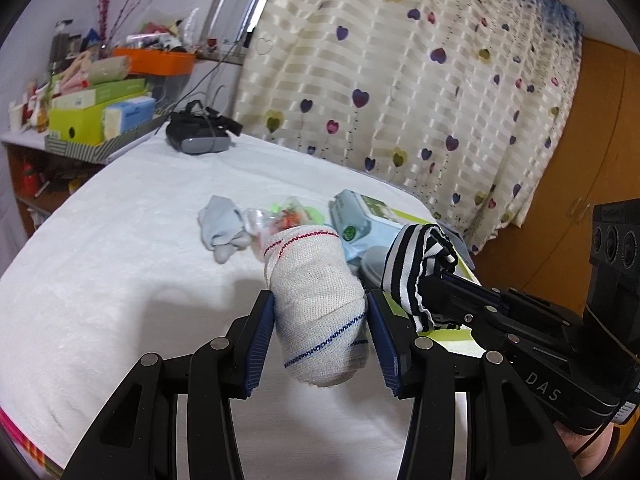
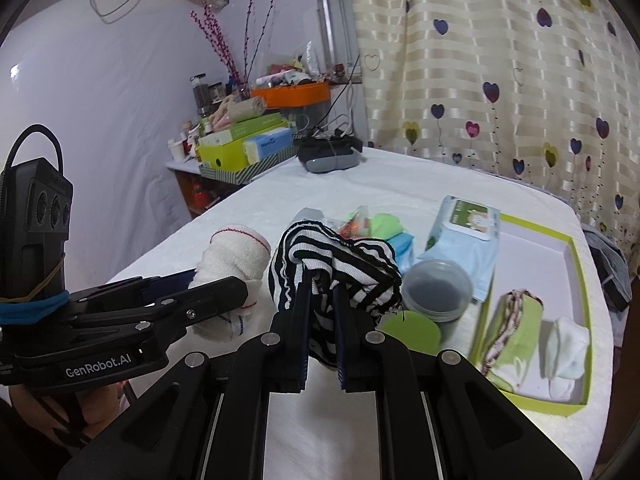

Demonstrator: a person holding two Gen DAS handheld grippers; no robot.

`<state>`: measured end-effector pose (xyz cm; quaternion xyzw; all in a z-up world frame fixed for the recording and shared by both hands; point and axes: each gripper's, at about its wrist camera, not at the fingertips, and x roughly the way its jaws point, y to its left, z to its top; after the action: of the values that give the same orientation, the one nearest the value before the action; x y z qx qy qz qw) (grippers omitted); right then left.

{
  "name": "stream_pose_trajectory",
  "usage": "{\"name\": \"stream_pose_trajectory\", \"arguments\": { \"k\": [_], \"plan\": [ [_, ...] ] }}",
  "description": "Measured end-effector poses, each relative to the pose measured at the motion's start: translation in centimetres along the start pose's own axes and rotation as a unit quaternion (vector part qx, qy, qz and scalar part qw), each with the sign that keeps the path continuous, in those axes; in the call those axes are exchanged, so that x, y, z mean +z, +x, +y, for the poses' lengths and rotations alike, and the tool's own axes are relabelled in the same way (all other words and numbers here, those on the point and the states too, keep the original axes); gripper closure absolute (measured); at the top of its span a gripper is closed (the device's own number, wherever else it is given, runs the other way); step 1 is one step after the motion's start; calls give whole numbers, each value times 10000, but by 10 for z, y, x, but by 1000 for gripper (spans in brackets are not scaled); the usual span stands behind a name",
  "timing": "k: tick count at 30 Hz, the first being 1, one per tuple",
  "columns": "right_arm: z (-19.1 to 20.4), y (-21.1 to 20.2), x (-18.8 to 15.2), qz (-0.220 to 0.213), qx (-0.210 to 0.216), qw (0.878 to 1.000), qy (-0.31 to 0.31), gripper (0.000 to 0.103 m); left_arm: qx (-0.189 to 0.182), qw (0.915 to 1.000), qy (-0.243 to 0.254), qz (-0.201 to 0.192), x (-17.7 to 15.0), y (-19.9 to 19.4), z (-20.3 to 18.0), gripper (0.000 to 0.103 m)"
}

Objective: Organize soft objects
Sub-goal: 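Carry white sock in left tool while right tool carries striped sock to box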

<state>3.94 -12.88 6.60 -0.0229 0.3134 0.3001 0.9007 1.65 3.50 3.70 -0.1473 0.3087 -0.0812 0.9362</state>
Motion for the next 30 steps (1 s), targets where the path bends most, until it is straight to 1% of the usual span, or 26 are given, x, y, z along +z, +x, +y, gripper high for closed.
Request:
{"name": "stream_pose_trajectory", "arguments": {
  "k": [20, 30],
  "plan": [
    [-55, -41, -11, -323, -353, 9976, 508, 92, -217, 9982, 545, 151, 4, 25, -67, 57],
    [-81, -52, -13, -376, -582, 9951, 709, 92, -350, 9965, 717, 232, 8, 40, -90, 57]
  ]
}}
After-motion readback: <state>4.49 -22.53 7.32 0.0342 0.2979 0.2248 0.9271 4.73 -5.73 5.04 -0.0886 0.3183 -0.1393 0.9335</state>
